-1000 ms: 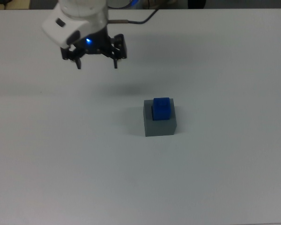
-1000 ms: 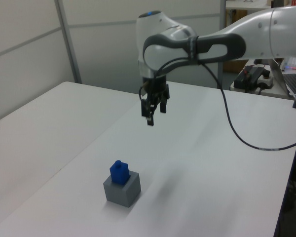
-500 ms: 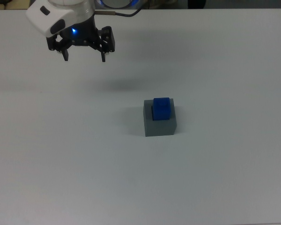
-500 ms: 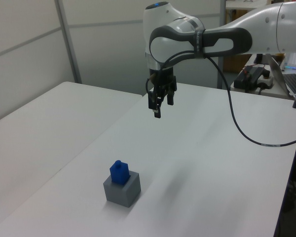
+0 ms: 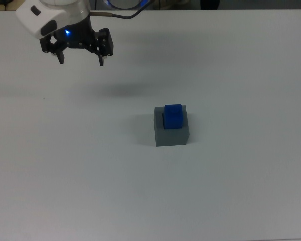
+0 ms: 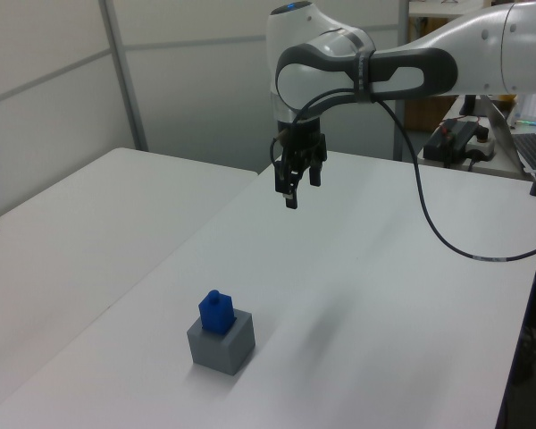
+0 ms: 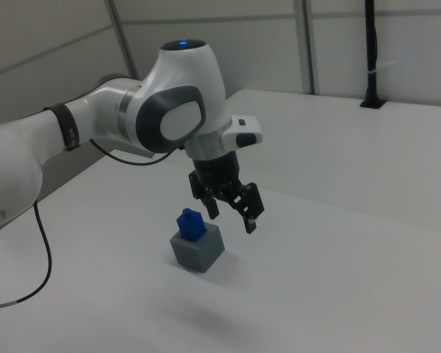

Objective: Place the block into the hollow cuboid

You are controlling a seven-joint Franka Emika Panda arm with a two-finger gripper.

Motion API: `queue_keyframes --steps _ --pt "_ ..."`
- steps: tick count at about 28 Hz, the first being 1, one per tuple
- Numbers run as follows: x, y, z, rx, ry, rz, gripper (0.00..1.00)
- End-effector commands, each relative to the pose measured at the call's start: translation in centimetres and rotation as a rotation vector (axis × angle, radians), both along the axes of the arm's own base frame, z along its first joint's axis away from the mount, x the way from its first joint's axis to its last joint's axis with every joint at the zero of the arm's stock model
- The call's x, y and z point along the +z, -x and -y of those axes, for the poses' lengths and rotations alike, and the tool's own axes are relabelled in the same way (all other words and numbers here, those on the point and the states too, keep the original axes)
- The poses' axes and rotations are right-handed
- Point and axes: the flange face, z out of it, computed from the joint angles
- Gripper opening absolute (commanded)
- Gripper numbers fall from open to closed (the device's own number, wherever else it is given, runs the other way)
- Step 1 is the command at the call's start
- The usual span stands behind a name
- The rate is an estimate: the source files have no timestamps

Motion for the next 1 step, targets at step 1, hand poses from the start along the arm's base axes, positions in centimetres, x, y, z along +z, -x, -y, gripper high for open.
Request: queue_keyframes --steps 1 --pt "0.29 0.62 0.85 0.012 0.006 -0.018 1.00"
